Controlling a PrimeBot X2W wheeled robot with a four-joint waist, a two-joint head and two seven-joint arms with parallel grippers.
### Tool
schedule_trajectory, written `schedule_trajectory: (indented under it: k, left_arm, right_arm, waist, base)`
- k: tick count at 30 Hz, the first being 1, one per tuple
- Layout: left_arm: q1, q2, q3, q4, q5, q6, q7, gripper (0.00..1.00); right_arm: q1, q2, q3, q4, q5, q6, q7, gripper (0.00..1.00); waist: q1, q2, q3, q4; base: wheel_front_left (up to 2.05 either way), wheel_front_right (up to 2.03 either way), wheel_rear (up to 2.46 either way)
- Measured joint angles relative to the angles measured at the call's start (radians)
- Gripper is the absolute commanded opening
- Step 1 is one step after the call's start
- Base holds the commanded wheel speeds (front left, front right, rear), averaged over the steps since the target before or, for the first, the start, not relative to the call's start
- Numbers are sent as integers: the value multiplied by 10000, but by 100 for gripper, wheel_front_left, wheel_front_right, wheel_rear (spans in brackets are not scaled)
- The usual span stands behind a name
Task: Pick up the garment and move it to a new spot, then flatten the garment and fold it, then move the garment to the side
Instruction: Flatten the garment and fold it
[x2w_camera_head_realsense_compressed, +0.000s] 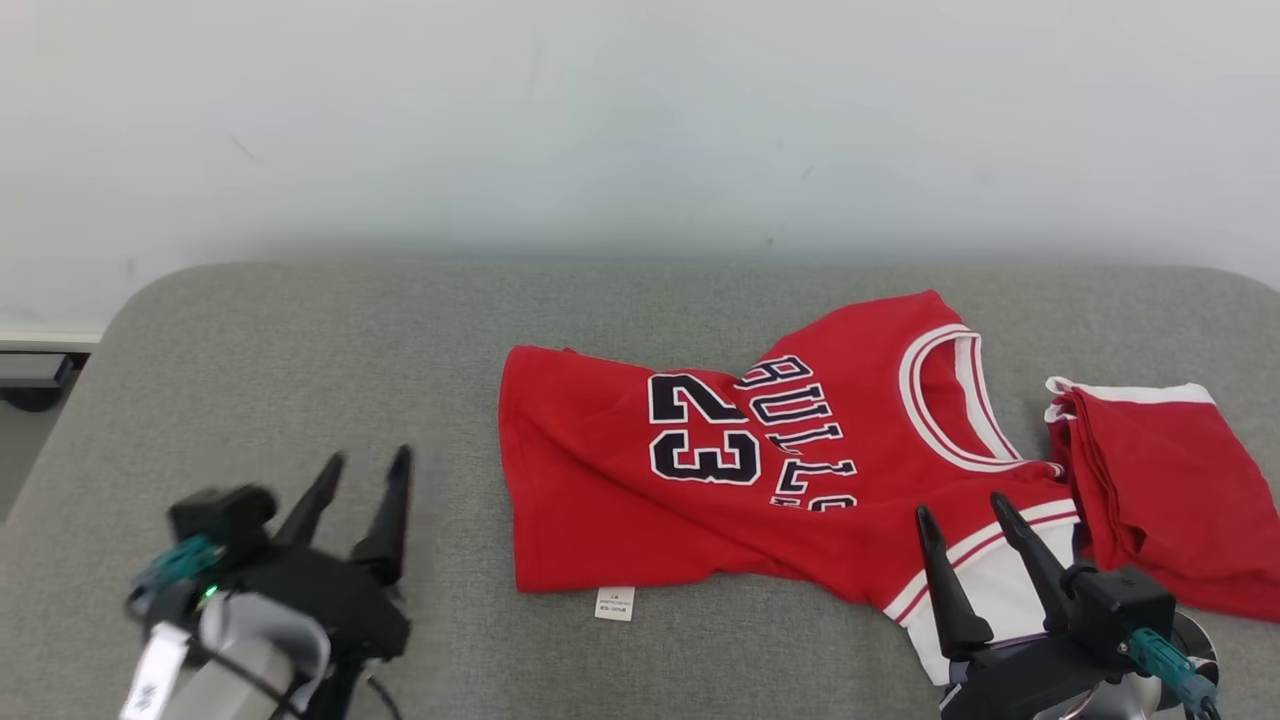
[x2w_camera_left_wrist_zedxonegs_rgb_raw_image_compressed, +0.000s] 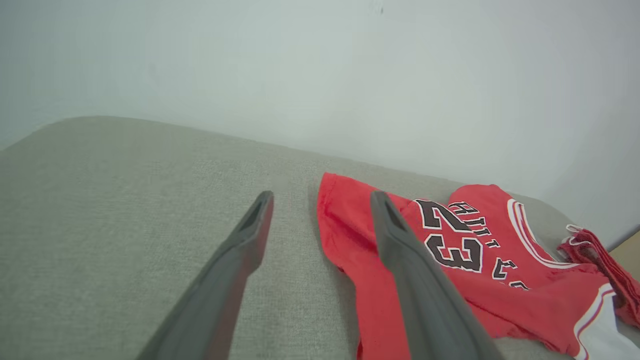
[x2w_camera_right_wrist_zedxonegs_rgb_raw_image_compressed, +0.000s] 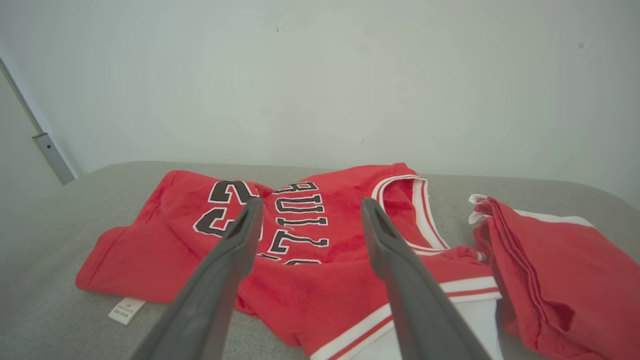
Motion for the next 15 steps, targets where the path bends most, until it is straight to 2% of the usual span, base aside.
schedule_trajectory:
  k: [5,8,11,15]
  left_arm:
    - [1206,-44,1847,-403,176,0,-2,100]
    - [1802,-201,2704,-869,763,0,-2,100]
    - [2450,-224,2909,-1358,1400,0,-2,100]
    - [3167,59,2523,-2015,2048,0,-2,100]
  right_arm:
    - [47,36,-84,-146,0,-58,-40,100]
    - [75,50,-86,-184,0,-94,-86,100]
    - [86,63,-75,-209,0,-102,-86,100]
    - [82,136,-23,-217,6,-102,-84,100]
  waist:
    - [0,0,-168,119]
    - [0,0,-188,127]
    - [0,0,-180,94]
    - [0,0,-143,-37]
  base:
    - [0,0,0]
    - [0,0,0]
    - [0,0,0]
    - [0,0,0]
